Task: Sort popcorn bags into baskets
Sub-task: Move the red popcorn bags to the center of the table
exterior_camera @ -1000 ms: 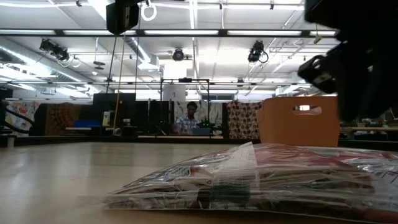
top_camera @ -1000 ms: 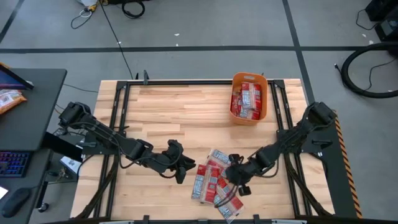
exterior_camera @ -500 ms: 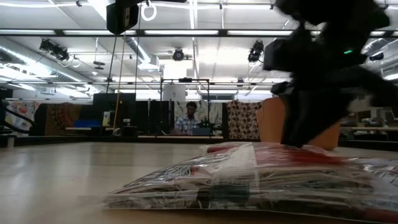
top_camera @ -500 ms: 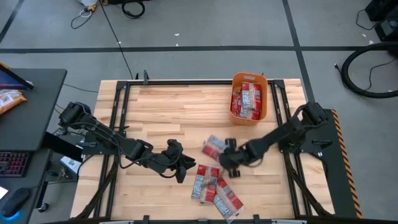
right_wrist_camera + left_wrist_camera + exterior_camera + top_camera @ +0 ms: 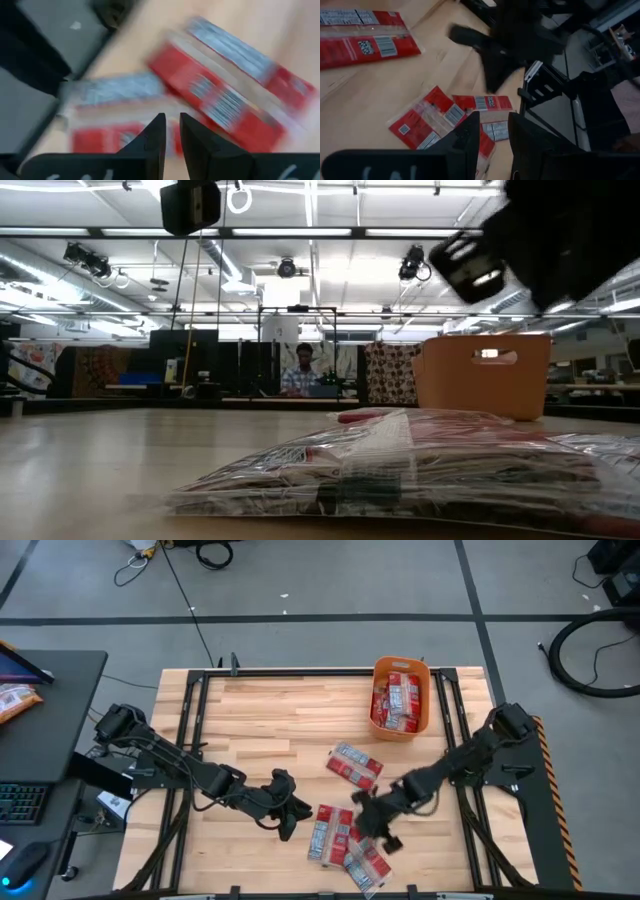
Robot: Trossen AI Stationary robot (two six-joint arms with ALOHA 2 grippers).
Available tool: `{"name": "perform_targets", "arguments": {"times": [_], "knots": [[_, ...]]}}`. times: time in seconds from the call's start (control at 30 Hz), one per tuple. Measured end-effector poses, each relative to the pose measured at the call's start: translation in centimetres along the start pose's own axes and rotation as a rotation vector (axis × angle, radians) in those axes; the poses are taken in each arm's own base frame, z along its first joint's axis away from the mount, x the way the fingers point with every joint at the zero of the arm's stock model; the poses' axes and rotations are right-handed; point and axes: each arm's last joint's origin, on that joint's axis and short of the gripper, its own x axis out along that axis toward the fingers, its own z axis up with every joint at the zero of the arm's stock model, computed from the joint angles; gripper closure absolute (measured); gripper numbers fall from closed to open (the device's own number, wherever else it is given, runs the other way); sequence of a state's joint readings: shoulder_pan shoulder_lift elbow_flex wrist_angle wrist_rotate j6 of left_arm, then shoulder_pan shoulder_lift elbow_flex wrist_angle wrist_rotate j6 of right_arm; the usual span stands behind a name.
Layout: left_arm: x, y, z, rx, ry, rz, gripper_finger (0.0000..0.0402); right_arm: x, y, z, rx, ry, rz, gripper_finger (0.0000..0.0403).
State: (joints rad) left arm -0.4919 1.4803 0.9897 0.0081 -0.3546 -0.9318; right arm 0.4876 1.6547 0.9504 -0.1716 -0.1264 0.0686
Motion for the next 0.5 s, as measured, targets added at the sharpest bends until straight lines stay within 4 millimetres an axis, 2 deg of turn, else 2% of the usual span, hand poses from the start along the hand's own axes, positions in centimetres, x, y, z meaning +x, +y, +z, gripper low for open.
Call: {"name": "perform_targets", "arguments": {"times": [0.1, 0.17, 0.37, 0.5], "knots": [[0.0, 0.0, 0.1, -0.002, -0.006, 0.003, 0.0294, 0.6, 1.4, 0.0, -0.018, -0.021, 0.003, 0.0348], [0.1, 0.2, 0.2, -0.003, -0.020, 0.016, 0.0294, 1.6, 1.5, -0.1, 0.038, -0.028, 0.003, 0.0354], [0.4, 0.8, 1.1, -0.043, -0.064, 0.044, 0.0294, 5.1, 1.0, -1.6, 0.078, 0.038, 0.021, 0.0374], [0.4, 0.6, 1.2, -0.060, -0.057, 0.020, 0.0294, 6.1, -0.7, -2.2, 0.108, 0.065, -0.078, 0.0389]]}}
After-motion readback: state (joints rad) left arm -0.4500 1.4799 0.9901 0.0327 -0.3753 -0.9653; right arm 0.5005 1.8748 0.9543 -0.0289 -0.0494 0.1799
